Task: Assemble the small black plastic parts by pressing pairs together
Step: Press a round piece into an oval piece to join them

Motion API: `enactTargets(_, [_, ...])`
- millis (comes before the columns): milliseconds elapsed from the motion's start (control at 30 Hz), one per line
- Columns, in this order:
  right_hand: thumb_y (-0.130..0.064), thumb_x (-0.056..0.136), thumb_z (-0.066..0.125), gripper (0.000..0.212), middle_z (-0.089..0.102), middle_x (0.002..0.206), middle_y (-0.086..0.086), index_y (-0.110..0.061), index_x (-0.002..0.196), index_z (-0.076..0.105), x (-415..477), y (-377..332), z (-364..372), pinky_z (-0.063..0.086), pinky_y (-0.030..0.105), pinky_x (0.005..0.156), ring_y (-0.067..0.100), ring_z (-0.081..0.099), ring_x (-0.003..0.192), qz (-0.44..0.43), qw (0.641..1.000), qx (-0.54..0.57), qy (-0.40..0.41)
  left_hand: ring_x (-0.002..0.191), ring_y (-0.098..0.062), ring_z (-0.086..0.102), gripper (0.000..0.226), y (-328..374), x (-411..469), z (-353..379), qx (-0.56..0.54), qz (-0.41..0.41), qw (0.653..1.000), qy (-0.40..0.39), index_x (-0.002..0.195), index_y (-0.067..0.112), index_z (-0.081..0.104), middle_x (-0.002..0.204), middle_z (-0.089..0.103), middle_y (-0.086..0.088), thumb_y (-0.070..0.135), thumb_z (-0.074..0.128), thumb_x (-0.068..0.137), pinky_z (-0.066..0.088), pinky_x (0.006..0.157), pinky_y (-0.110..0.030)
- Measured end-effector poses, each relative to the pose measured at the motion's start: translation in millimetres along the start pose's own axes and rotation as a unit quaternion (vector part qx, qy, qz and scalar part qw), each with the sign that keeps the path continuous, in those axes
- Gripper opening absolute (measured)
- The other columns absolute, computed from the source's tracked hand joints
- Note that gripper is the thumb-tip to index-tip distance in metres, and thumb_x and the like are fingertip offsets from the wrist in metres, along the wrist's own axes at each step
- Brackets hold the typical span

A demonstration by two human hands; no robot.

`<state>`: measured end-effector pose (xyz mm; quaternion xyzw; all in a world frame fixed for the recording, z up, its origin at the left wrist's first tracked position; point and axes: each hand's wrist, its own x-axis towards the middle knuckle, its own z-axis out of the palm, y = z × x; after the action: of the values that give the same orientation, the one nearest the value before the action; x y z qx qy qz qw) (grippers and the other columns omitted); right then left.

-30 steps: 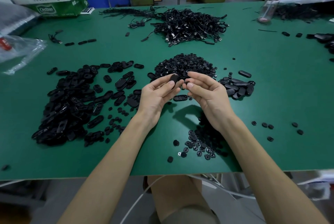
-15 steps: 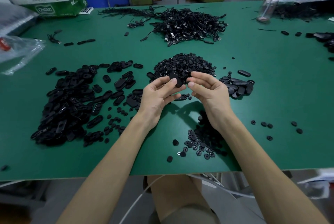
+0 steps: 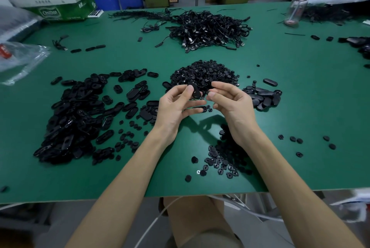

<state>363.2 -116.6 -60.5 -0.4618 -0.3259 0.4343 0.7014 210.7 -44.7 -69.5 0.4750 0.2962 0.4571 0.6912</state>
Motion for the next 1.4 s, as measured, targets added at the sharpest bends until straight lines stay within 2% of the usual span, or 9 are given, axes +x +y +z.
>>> enactTargets(167, [0.000,0.085,0.079,0.032,0.077,0.096,0.005,-0.005,0.116,0.072,-0.3,1.0,0.2,0.053,0.026,0.074,0.017,0.071,0.090,0.000,1.000,-0.005,0.010,0.080,-0.026,0.075,0.025,-3.0,0.4,-0.8,0.028,0.009,0.999,-0.022,0.120,-0.001,0.064,0.098,0.070,-0.017,0.013,0.067,0.100,0.061,0.077,-0.032])
enactTargets(367, [-0.002,0.085,0.079,0.027,0.078,0.092,0.000,-0.008,0.111,0.073,1.0,2.7,-0.3,0.053,0.019,0.069,0.010,0.071,0.087,-0.030,0.998,-0.046,0.034,0.079,-0.019,0.071,0.028,-5.7,0.0,-1.0,0.086,0.023,0.995,-0.043,0.121,0.010,0.073,0.093,0.076,-0.003,0.002,0.071,0.095,0.059,0.079,-0.029])
enactTargets(500, [-0.001,0.085,0.080,0.027,0.079,0.090,-0.001,-0.006,0.110,0.073,1.3,3.2,-0.3,0.053,0.017,0.071,0.007,0.072,0.085,-0.051,0.995,-0.077,0.046,0.079,-0.021,0.073,0.029,-6.8,0.3,-0.8,0.121,0.032,0.992,-0.024,0.119,0.003,0.071,0.093,0.077,-0.008,0.007,0.077,0.091,0.060,0.076,-0.030])
enactTargets(633, [-0.003,0.085,0.081,0.026,0.079,0.090,0.000,-0.006,0.108,0.072,-0.2,3.3,0.0,0.052,0.014,0.071,0.006,0.073,0.084,-0.077,0.989,-0.116,0.049,0.074,-0.019,0.073,0.023,-8.9,-0.5,0.2,0.153,0.060,0.986,-0.013,0.112,0.001,0.073,0.084,0.077,-0.004,0.009,0.078,0.091,0.061,0.070,-0.029])
enactTargets(933, [-0.007,0.086,0.081,0.020,0.076,0.090,-0.002,-0.012,0.103,0.072,-4.1,4.3,4.6,0.057,0.023,0.082,0.012,0.071,0.086,-0.129,0.963,-0.233,0.037,0.071,-0.018,0.072,0.006,-8.9,-0.9,-1.7,0.161,0.080,0.984,-0.010,0.098,0.016,0.079,0.077,0.074,0.003,0.018,0.077,0.093,0.061,0.075,-0.028])
enactTargets(1033, [-0.009,0.086,0.081,0.019,0.075,0.088,-0.006,-0.014,0.103,0.072,-4.5,5.1,5.6,0.056,0.021,0.081,0.010,0.071,0.086,-0.140,0.955,-0.260,0.032,0.070,-0.015,0.070,0.013,-9.5,-0.3,-1.9,0.173,0.066,0.983,0.006,0.095,0.014,0.078,0.074,0.072,0.004,0.027,0.076,0.094,0.061,0.075,-0.029])
enactTargets(1133, [-0.010,0.087,0.081,0.018,0.074,0.087,-0.005,-0.014,0.102,0.072,-4.8,5.6,6.1,0.053,0.019,0.078,0.012,0.069,0.085,-0.150,0.949,-0.275,0.029,0.068,-0.016,0.069,0.026,-8.8,0.7,-1.9,0.163,0.045,0.985,0.012,0.092,0.010,0.077,0.073,0.070,0.004,0.036,0.074,0.093,0.063,0.080,-0.037])
enactTargets(1267, [-0.010,0.087,0.080,0.017,0.074,0.088,-0.005,-0.014,0.102,0.073,-4.2,4.4,4.7,0.053,0.018,0.077,0.007,0.068,0.082,-0.148,0.953,-0.263,0.032,0.066,-0.017,0.069,0.031,-10.1,1.4,-2.1,0.152,0.042,0.987,0.023,0.096,0.003,0.076,0.075,0.070,0.001,0.034,0.070,0.097,0.062,0.077,-0.033])
enactTargets(1400, [-0.010,0.087,0.080,0.016,0.074,0.088,-0.005,-0.014,0.101,0.073,-4.8,5.3,5.7,0.053,0.018,0.077,0.006,0.068,0.082,-0.148,0.951,-0.268,0.031,0.066,-0.017,0.068,0.032,-11.1,1.9,-2.1,0.149,0.046,0.987,0.031,0.098,0.001,0.075,0.075,0.069,0.000,0.031,0.066,0.101,0.062,0.078,-0.036])
